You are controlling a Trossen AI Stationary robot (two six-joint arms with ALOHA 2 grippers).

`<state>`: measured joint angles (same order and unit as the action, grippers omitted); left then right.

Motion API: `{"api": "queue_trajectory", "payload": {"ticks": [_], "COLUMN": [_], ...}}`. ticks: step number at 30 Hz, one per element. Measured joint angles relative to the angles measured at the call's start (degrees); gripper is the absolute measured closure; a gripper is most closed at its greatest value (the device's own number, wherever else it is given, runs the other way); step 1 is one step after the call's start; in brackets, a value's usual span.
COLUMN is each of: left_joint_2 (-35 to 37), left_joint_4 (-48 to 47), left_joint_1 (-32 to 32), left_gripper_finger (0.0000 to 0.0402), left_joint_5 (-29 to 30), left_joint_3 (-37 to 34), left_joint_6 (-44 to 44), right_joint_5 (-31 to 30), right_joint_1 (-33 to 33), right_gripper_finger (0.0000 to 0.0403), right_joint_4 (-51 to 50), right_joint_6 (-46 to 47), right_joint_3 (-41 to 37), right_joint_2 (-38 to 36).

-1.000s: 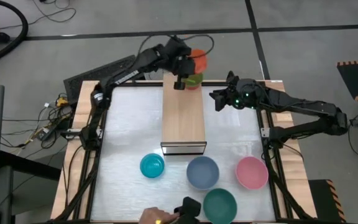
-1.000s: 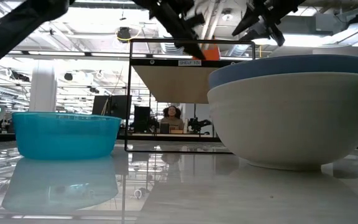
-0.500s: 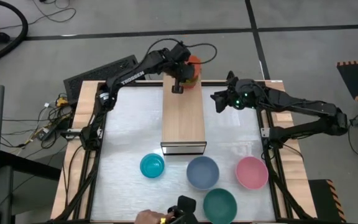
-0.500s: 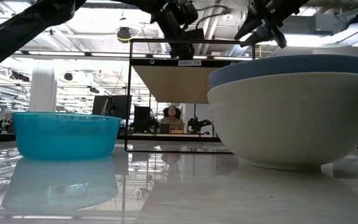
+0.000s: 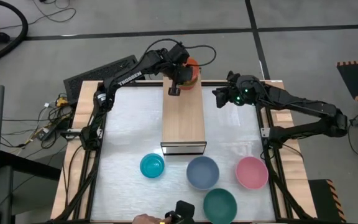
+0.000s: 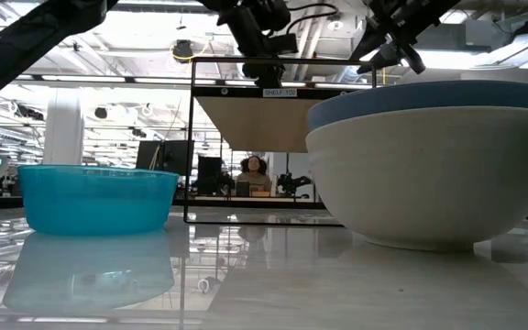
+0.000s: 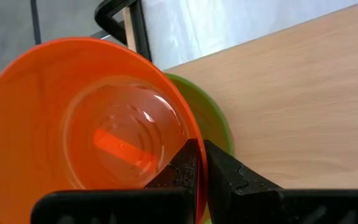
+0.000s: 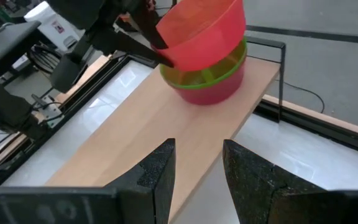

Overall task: Place and stack bowls onto a shelf
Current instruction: Stack the orange bowl on top of the green bowl on the shelf

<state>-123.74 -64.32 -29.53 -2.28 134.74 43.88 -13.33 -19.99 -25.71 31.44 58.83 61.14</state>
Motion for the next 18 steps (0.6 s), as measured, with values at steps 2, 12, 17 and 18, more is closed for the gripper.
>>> {"api": "queue_trajectory", "payload": {"ticks": [2,12,17,18], "left_joint_2": [0.00,0.00,0.00,0.00], "left_joint_4": [0.01,-2.03,-3.54,-3.80], "left_joint_1": [-0.05,-0.56,-0.58,-0.58], "left_gripper_finger": [0.0401,0.0401,0.0394,0.0389], "left_joint_5": [-0.11,-2.41,-5.41,-5.77], "left_joint_3": [-0.02,0.00,0.00,0.00], "left_joint_6": [0.00,2.31,2.60,2.56], "right_joint_5": [0.01,1.45,1.45,1.47], "right_joint_1": [-0.28,-0.41,-0.41,-0.41], "right_gripper_finger": [0.0242,0.0242,0.0242,0.0242], "right_joint_4": [-0.02,-0.02,-0.02,-0.02], "right_joint_6": [-0.01,0.00,-0.02,-0.02], "right_joint_3": [0.00,0.00,0.00,0.00], "right_joint_2": [0.00,0.00,0.00,0.00]}}
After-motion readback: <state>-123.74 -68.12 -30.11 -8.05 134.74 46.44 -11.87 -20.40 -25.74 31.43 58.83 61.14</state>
